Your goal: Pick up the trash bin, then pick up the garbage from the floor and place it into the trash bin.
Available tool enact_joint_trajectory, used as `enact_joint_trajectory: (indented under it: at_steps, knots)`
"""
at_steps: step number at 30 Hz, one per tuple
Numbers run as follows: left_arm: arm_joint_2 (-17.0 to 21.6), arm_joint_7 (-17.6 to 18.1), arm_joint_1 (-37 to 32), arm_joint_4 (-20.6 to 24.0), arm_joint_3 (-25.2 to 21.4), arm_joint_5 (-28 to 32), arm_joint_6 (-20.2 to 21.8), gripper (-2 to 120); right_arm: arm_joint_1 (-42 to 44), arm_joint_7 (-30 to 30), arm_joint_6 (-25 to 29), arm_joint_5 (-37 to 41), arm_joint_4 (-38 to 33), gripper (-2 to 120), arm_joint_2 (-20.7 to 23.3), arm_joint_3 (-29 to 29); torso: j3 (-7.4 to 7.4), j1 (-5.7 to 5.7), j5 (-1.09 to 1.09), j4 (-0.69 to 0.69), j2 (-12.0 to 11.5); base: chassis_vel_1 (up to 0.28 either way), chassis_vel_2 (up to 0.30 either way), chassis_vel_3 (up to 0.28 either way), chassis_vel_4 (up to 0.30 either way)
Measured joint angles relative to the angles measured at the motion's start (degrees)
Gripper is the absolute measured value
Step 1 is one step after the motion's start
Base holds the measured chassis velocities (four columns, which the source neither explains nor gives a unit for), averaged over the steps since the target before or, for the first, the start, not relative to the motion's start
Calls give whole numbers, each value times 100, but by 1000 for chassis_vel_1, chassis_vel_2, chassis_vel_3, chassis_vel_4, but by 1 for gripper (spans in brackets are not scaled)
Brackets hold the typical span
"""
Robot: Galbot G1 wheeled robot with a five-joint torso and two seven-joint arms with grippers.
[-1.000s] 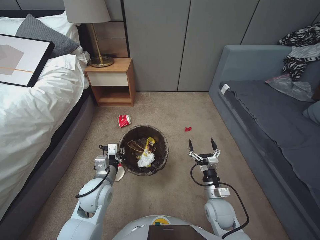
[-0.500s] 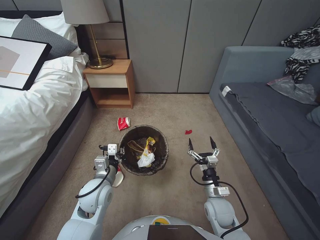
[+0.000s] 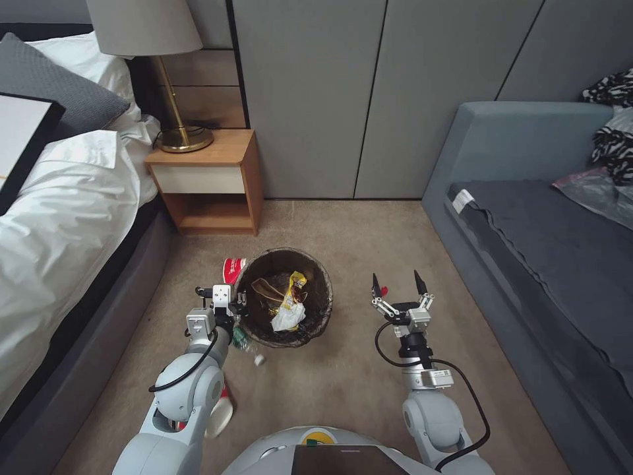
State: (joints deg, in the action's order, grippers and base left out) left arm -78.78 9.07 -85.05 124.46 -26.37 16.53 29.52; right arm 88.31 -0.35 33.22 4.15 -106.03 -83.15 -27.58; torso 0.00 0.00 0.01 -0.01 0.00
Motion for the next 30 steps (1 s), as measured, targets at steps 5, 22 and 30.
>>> enact_joint_trajectory:
  at_steps: [5, 22, 30]
  knots:
    - [2, 0, -3, -1, 2, 2, -1, 3, -1, -30, 24, 12, 17, 97, 0, 3, 1, 0, -3, -1, 0, -337, 348, 353, -340]
    - [23, 4, -3, 18, 10, 10, 11, 3, -173, 17, 238, -356, 156, 100, 19, 2, -1, 0, -1, 0, 0, -124, 139, 128, -131]
    - [24, 4, 7, 18, 35, 11, 20, 3, -164, 20, 198, -374, 160, 100, 25, -8, 0, 0, -1, 1, 0, 9, -3, -6, 9]
